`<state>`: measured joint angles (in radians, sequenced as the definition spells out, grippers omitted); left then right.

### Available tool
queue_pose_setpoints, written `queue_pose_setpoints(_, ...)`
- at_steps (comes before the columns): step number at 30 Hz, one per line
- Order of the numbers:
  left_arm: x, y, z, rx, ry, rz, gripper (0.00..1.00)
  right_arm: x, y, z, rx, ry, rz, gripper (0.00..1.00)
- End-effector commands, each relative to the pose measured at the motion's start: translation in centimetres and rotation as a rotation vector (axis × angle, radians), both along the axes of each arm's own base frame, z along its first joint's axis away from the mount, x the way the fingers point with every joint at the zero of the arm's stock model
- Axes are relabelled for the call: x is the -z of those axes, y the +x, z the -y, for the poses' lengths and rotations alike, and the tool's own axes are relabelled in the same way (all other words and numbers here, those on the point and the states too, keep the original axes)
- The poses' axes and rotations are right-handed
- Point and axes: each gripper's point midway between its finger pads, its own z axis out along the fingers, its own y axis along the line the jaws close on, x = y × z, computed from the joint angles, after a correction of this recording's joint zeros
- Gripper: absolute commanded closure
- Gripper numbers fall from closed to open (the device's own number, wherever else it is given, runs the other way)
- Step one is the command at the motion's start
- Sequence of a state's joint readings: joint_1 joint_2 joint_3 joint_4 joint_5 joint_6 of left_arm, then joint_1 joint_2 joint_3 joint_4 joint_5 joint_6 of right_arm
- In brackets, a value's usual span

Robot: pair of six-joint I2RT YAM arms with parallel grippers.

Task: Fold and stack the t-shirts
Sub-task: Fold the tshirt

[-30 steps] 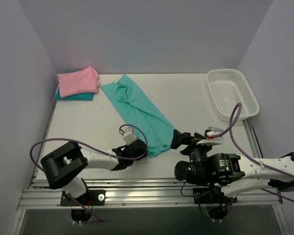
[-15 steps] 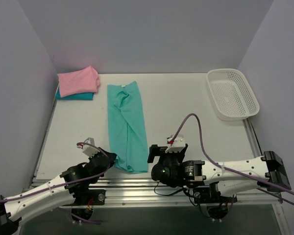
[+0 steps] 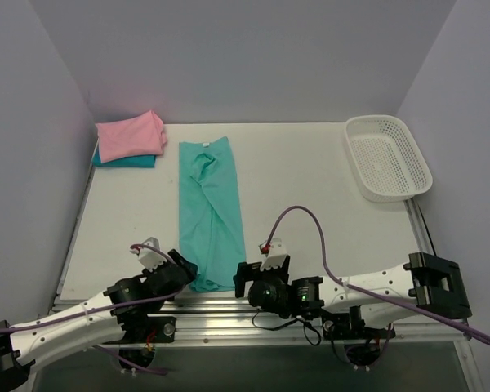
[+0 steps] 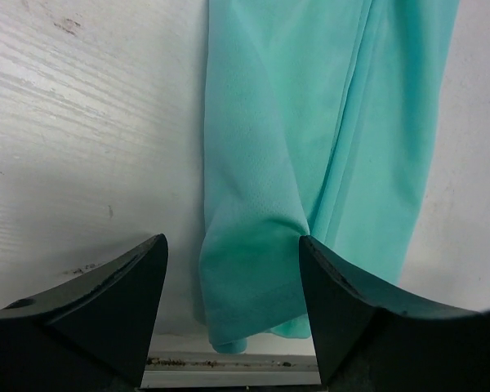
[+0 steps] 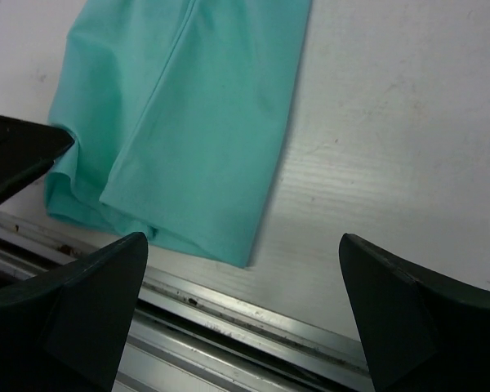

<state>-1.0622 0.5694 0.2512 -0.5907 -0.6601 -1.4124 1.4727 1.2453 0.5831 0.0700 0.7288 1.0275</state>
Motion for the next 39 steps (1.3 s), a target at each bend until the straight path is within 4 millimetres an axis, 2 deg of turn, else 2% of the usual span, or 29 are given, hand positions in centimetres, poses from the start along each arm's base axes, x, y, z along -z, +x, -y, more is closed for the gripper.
queue_pose_setpoints(1,-0.1,-0.6,-1.0,-0.058,-0.018,-0.025,0.26,1.9,-2.3,-1.7,-0.07,0.06,-0.088,0.0)
queue_pose_setpoints(2,-0.1,-0.7,-1.0,-0.054,-0.018,-0.029,0.26,3.0,-2.6,-1.6,-0.074,0.042,-0.103,0.0)
queue_pose_setpoints(5,-0.3,-1.0,-1.1,-0.043,-0.024,-0.029,0.27,4.2,-3.3,-2.1,-0.091,0.069,-0.141,0.0)
queue_pose_setpoints(12,-0.7,-1.1,-1.1,-0.042,-0.04,-0.026,0.41,6.1,-3.8,-4.2,-0.111,0.083,-0.167,0.0)
queue_pose_setpoints(14,-1.7,-0.9,-1.0,-0.036,-0.045,-0.011,0.41,7.0,-3.7,-4.4,-0.111,0.056,-0.167,0.0)
queue_pose_setpoints(15,-2.6,-0.7,-1.0,-0.034,-0.049,0.014,0.39,7.1,-3.7,-4.7,-0.113,0.059,-0.167,0.0)
queue_pose_setpoints(16,-4.6,-0.2,-0.6,-0.025,-0.074,0.051,0.32,7.5,-3.7,-4.9,-0.118,0.049,-0.169,0.0)
queue_pose_setpoints(17,-5.8,0.0,-0.6,0.003,-0.053,0.085,0.28,7.6,-3.7,-5.1,-0.119,0.049,-0.169,0.0)
queue_pose_setpoints(18,-7.2,0.4,-0.7,0.005,-0.061,0.123,0.12,7.7,-3.7,-5.2,-0.119,0.049,-0.169,0.0)
queue_pose_setpoints(19,-8.5,0.6,-0.8,0.016,-0.054,0.15,0.06,8.0,-3.7,-5.2,-0.119,0.042,-0.169,0.0)
queue_pose_setpoints(20,-10.9,0.8,-0.7,0.035,-0.059,0.19,0.06,7.9,-3.7,-5.3,-0.118,0.045,-0.168,0.0)
queue_pose_setpoints(23,-14.1,0.8,-2.5,0.001,-0.028,0.221,0.06,8.1,-3.7,-5.1,-0.115,0.043,-0.167,0.0)
queue_pose_setpoints(24,-14.5,0.9,-3.0,-0.011,-0.011,0.229,0.06,8.1,-3.6,-5.0,-0.112,0.04,-0.166,0.0)
queue_pose_setpoints(27,-14.1,0.6,-3.9,-0.023,0.014,0.216,0.06,8.0,-3.5,-4.7,-0.107,0.036,-0.16,0.0)
queue_pose_setpoints(29,-13.0,0.3,-3.4,-0.006,-0.003,0.19,0.06,7.8,-3.4,-4.5,-0.101,0.039,-0.155,0.0)
queue_pose_setpoints(30,-11.4,0.1,-3.3,0.003,0.008,0.17,0.06,7.8,-3.3,-4.3,-0.099,0.033,-0.153,0.0)
queue_pose_setpoints(33,-9.0,-0.4,-2.1,0.028,-0.025,0.123,0.06,7.6,-3.2,-3.8,-0.09,0.027,-0.147,0.01)
queue_pose_setpoints(34,-7.3,-0.5,-1.8,0.033,-0.017,0.105,0.06,7.4,-3.1,-3.7,-0.084,0.036,-0.144,0.02)
queue_pose_setpoints(36,-5.6,-0.7,-1.2,0.053,-0.016,0.072,0.06,7.3,-3.0,-3.3,-0.078,0.037,-0.139,0.04)
queue_pose_setpoints(38,-4.0,-0.9,-0.5,0.066,-0.017,0.045,0.06,7.0,-2.8,-2.8,-0.071,0.045,-0.135,0.14)
queue_pose_setpoints(39,-3.4,-0.9,-0.3,0.071,-0.004,0.031,0.06,6.9,-2.6,-2.7,-0.065,0.051,-0.134,0.29)
